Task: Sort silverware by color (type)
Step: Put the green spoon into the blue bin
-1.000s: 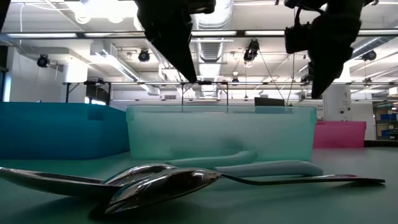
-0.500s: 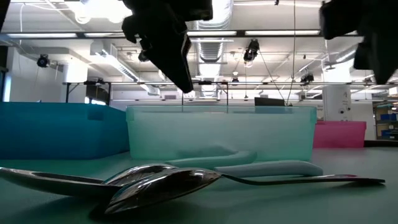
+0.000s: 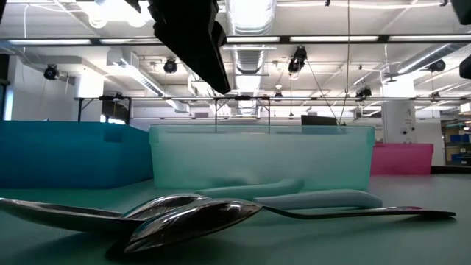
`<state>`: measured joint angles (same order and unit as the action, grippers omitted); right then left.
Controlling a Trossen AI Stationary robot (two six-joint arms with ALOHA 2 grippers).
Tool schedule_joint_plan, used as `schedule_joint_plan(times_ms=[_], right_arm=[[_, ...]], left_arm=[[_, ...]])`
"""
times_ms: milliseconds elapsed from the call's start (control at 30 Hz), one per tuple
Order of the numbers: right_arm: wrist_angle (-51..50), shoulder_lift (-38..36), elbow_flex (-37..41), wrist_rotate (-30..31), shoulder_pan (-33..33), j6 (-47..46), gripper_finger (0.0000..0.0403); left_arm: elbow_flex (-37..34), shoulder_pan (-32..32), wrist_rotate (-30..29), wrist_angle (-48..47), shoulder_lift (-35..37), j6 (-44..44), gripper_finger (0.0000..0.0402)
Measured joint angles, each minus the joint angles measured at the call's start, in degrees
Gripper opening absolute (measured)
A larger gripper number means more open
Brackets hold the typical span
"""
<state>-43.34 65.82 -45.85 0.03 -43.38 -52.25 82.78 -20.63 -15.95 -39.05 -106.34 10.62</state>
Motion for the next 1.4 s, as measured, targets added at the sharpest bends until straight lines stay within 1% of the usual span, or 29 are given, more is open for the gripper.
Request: schedule_joint_plan(times_ms=[233,467,700,867,1000,1100,1267,1400], right_arm=[[7.1,0.0,2.4,-0.1,-3.0,0.8,0.0063],[15.6,0.0,7.3,-0.1,-5.7,2.0,0.0063],[16.1,0.0,9.7,0.0,-5.8,1.9,0.0065],[16.3,0.0,10.2,0.0,-5.8,2.2,0.0095],[16.9,0.0,11.0,0.0,-5.8,5.8,0.0124],[17.6,0.0,11.6,0.1,-5.8,10.0,0.0135],[18.6,0.0,12.5,0.1,-5.8,17.9,0.0137],[18.8,0.0,13.4,0.0,-5.8,19.0,0.0132]], left_arm=[[0.0,-0.1,-0.6,-1.4,0.1,2.3,0.0107],[0.0,-0.1,-2.8,-1.5,0.3,5.4,0.0107],[0.0,-0.2,-3.1,-1.5,0.4,7.3,0.0107],[0.0,-0.2,-3.1,-1.6,0.4,8.5,0.0107],[0.0,-0.2,-3.1,-1.6,0.4,9.9,0.0107],[0.0,-0.2,-3.1,-1.6,0.4,10.3,0.0107],[0.0,-0.2,-3.2,-1.6,0.4,10.9,0.0107],[0.0,-0.2,-3.2,-1.6,0.4,11.0,0.0107]])
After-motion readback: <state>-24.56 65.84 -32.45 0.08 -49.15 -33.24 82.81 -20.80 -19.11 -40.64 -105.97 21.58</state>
